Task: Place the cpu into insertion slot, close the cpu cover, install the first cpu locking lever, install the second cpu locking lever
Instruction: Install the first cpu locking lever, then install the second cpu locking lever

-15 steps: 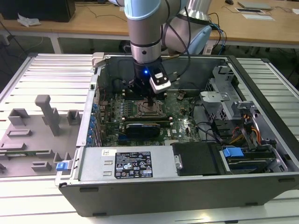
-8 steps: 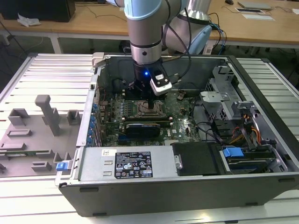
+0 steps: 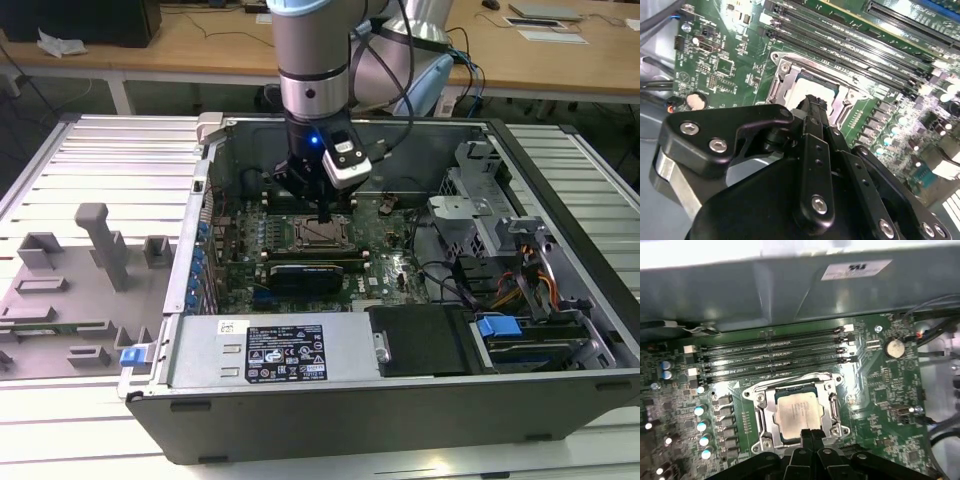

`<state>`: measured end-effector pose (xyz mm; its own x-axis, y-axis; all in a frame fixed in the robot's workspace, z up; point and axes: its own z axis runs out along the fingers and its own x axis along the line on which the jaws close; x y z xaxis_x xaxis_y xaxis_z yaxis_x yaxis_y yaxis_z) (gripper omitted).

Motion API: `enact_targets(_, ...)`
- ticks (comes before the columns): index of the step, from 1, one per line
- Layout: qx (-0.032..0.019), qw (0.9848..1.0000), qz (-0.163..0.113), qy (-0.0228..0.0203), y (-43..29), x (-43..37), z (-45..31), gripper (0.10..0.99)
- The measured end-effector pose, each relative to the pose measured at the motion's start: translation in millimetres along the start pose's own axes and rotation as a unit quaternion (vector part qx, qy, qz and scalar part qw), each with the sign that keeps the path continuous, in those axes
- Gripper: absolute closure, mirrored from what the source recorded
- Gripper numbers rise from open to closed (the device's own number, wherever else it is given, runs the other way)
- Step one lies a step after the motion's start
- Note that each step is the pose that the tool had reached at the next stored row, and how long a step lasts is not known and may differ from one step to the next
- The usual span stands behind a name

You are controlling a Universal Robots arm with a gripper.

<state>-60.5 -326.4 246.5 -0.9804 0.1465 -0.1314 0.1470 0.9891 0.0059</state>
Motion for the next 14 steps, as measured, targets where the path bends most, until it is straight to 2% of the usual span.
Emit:
enact_targets(1, 0.0001, 1.0, 0.0, 0.0, 0.0, -0.2, -1.8, 0.98)
enact_targets(14, 0.0, 1.0, 0.0, 0.0, 0.0, -0.3, -2.3, 0.98)
